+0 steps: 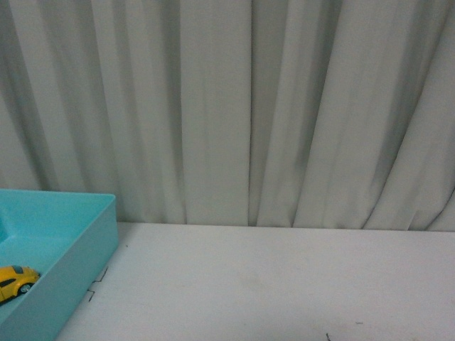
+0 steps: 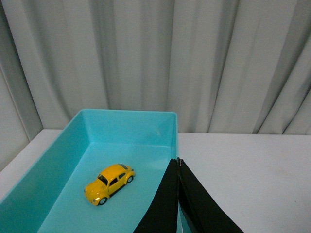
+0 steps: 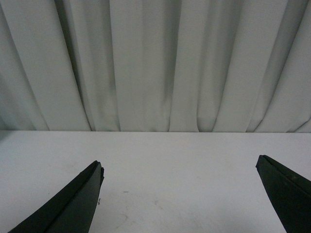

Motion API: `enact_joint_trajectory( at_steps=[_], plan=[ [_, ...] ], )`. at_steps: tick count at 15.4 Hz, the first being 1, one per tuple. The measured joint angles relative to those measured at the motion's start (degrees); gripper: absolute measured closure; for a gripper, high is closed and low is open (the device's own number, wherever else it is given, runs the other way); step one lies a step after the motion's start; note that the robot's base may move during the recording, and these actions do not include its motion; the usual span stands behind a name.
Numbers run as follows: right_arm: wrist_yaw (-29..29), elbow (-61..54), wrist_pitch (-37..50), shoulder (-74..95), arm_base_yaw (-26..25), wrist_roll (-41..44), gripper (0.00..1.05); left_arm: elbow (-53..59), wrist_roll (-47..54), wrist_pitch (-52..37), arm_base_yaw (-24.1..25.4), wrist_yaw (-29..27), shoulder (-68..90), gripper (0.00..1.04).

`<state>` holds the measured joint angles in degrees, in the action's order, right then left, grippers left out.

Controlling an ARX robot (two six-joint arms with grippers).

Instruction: Wind up and store yellow beetle toy

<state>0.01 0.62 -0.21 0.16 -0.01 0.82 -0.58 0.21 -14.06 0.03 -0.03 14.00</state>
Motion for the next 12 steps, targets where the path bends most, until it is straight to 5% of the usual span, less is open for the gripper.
enact_joint_trajectory(
  at_steps=[4,5,12],
  plan=[
    [0.00,0.00,0.00,-0.02,0.00,0.00,0.06,0.00,0.00,4.42,0.00,0.00,-4.35,1.03],
    [0.04,0.00,0.00,-0.02,0.00,0.00,0.06,-0.02,0.00,13.33,0.00,0.15,-10.01,1.03],
    [0.02,0.00,0.00,0.02,0.00,0.00,0.06,-0.02,0.00,14.27,0.00,0.00,-13.73,1.03]
  ],
)
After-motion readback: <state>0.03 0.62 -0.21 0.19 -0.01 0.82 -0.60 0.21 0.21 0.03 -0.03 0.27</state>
